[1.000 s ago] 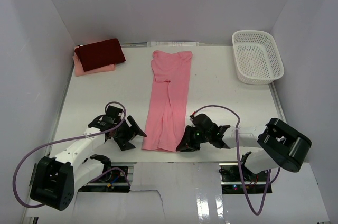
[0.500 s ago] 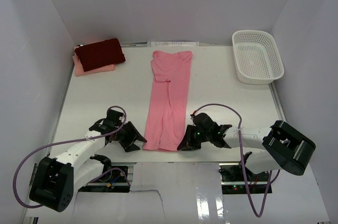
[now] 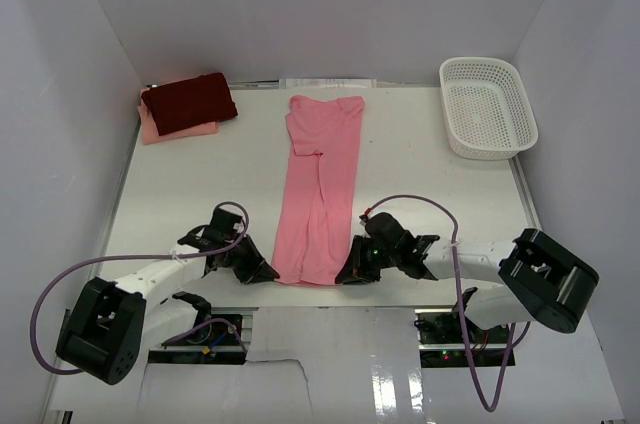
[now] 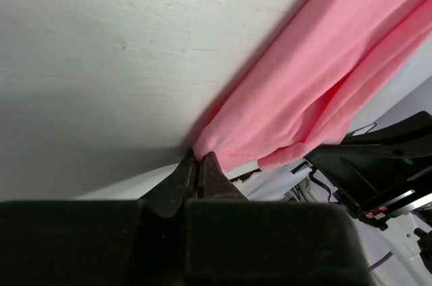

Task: Fold and stack the t-shirts
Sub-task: Grab the bottom of the folded rectangular tshirt with both arms

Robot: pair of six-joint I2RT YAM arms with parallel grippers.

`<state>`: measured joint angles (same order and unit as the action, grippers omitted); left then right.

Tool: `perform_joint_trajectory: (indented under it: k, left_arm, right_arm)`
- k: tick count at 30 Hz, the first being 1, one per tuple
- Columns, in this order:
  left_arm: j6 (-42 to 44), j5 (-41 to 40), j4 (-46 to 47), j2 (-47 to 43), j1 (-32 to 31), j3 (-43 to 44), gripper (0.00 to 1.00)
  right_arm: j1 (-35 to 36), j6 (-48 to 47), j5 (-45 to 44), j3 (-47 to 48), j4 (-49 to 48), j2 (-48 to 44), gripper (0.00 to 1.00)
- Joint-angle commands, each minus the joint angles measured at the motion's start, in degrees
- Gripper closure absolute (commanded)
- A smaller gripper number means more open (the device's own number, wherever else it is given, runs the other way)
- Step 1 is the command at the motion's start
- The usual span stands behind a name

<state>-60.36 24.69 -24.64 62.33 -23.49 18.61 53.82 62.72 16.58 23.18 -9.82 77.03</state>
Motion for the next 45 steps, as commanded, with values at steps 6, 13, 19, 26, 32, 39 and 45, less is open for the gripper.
perform_joint_trajectory:
  k: [6,13,19,26,32,39,45]
  left_arm:
    - [1.7,-0.7,-0.2,0.7,-0.8,-1.4,1.0]
    - [-6.7,2.2,6.0,1.5,-5.7,-2.5,1.0]
    - [-10.8,0.5,7.2,3.9,-11.2,0.7,1.0]
    - [-13.1,-0.6,7.3,4.2,-13.9,2.1,1.0]
    - [-12.4,-1.6,5.1,3.2,-14.0,6.5,1.0]
    - [-11.6,-1.0,2.7,4.4,-13.9,10.9,1.0]
    - [-10.2,-2.6,-0.2,5.1,-13.3,15.1,1.0]
  right_arm:
    - [0.2,-3.0,-0.6,1.7,8.2,-5.5,0.92]
    - [-1.3,-3.1,4.2,-3.7,8.2,-9.7,0.92]
    - [-5.8,-3.9,7.0,-9.3,9.2,-15.2,0.92]
    - [-11.6,-8.7,8.6,-9.1,14.9,-18.2,0.92]
    - [-11.7,-10.5,9.1,-5.0,18.0,-17.8,0.92]
    - [-13.0,-13.0,10.9,0.6,19.6,-15.6,0.92]
    - [-16.5,-17.2,12.2,6.8,23.2,-13.1,0.92]
